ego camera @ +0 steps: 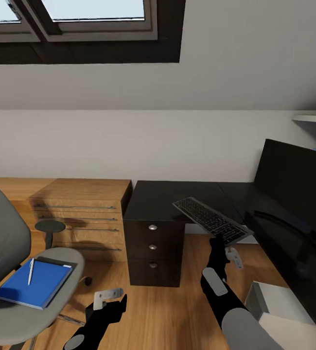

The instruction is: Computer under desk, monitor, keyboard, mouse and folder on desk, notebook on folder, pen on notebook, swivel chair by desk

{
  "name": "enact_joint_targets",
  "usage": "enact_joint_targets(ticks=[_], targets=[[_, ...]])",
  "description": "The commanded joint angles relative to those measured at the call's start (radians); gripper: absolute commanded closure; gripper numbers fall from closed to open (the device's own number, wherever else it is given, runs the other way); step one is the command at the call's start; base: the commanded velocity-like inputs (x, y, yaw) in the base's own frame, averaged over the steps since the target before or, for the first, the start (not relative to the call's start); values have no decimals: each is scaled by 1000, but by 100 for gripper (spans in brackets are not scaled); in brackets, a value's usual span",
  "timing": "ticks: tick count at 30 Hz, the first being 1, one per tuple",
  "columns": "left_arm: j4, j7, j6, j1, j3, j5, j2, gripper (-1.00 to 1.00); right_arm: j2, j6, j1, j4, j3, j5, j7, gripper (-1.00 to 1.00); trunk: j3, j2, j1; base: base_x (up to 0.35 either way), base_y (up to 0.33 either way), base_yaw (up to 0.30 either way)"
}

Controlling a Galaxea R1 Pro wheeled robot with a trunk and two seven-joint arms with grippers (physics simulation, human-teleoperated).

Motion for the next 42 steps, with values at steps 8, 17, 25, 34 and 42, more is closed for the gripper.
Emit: enact_joint_targets(ticks=[8, 17, 25, 34, 42], targets=[[-2, 8, 3, 0, -13, 11, -1, -100, 1, -59, -1, 5, 1, -12, 10, 100, -1, -1, 0, 7, 0, 0], [-2, 8, 3, 0, -18, 11, 0, -100, 1, -124, -1, 35, 2, -15, 5, 100, -1, -1, 0, 171, 0, 0], [-2, 8, 2, 0, -18, 10, 0, -100, 1, -119, -1, 44, 3, -16, 5, 100, -1, -1, 0, 146, 0, 0], [-2, 8, 1, 0, -18, 10, 0, -100, 1, -113, -1, 45, 2, -16, 6, 100, -1, -1, 0, 96, 0, 0], [-2, 8, 3, 0, -18, 11, 0, -100, 1, -113, -1, 45, 1, -16, 6, 100, -1, -1, 0, 98, 0, 0]])
